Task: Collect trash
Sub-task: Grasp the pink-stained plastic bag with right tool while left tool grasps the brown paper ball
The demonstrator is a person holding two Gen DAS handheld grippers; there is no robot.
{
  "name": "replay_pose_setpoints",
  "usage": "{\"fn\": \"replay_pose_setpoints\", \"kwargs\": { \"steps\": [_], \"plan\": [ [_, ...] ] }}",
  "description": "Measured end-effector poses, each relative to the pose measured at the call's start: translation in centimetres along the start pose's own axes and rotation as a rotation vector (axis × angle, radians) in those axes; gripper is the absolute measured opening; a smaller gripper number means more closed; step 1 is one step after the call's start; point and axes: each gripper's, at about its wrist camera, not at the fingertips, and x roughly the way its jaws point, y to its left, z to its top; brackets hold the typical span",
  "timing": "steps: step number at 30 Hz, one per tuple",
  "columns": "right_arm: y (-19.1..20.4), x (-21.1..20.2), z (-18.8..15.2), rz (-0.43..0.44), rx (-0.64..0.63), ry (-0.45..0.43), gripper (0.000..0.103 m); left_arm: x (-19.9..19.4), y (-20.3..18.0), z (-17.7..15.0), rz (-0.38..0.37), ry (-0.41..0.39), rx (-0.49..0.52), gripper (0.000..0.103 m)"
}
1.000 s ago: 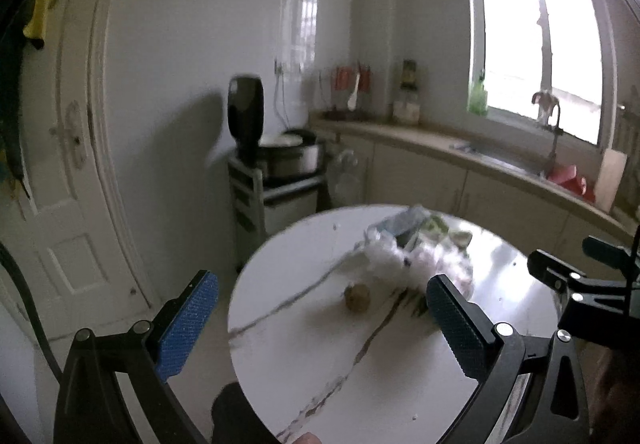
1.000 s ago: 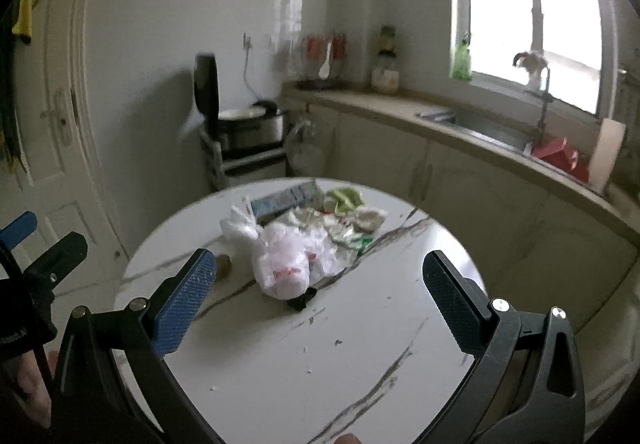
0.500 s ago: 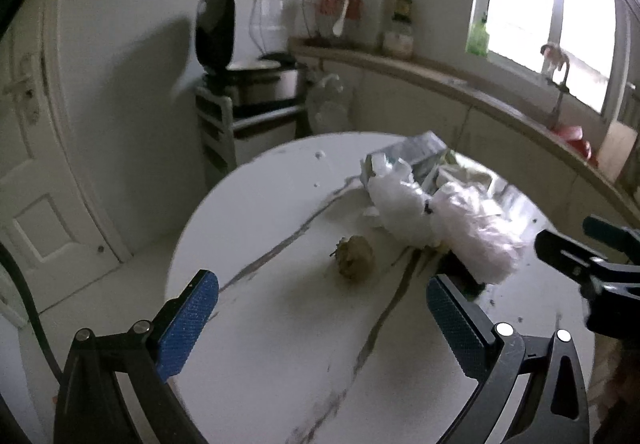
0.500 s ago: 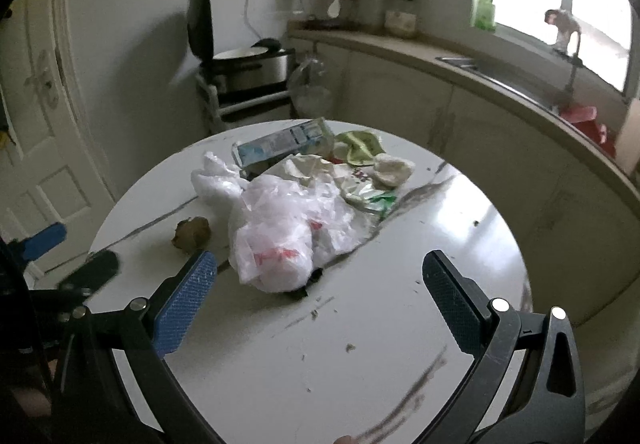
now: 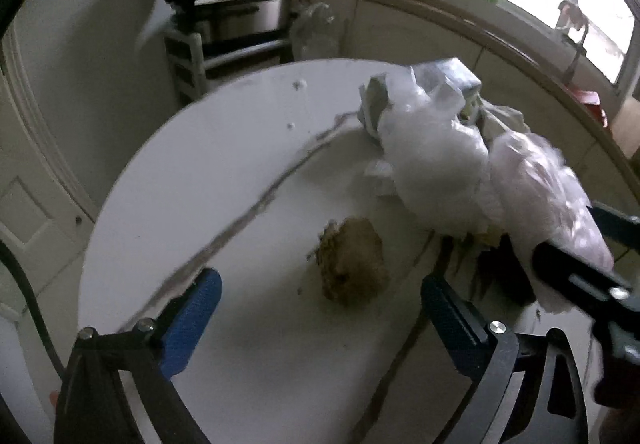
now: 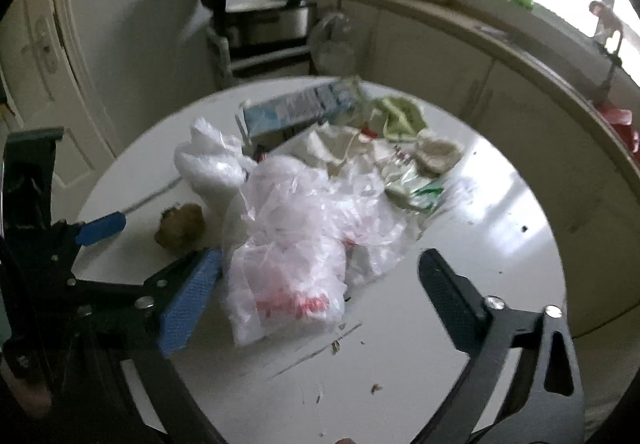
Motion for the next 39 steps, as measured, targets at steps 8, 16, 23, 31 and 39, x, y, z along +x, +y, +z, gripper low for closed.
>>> {"fn": "replay_pose_setpoints", "kwargs": {
  "steps": [8,16,23,31,39],
  "plan": [
    [-2.0,1.0,-0.3,0.110,0.045,0.010,0.054,2.1,-0.8,1.2,0.018,-0.022,0.027,0.062],
    [-5.3,-0.6,-1.7,0.215,0.130,-0.036,0.052,2.7,0.0,-0.7,-0.060,-0.019,0.010,0.028],
    [-7.5,-1.8,-2.8,0.249,0.190,-0.065,0.052,2.2,0.7,-1.8,-0.086,-0.018,-0.007,0.028],
    [-8.7,-3.1,-3.5,0.264,0.218,-0.110,0.052,-2.3,-0.9,-3.6,-0.083,-0.070,0.011,0.028],
    [-9.7,-4.6,-4.6,0.271,0.235,-0.155,0.052,-7.2,-4.4,-4.9,-0.128,-0.136,0.065,0.028]
  ]
}}
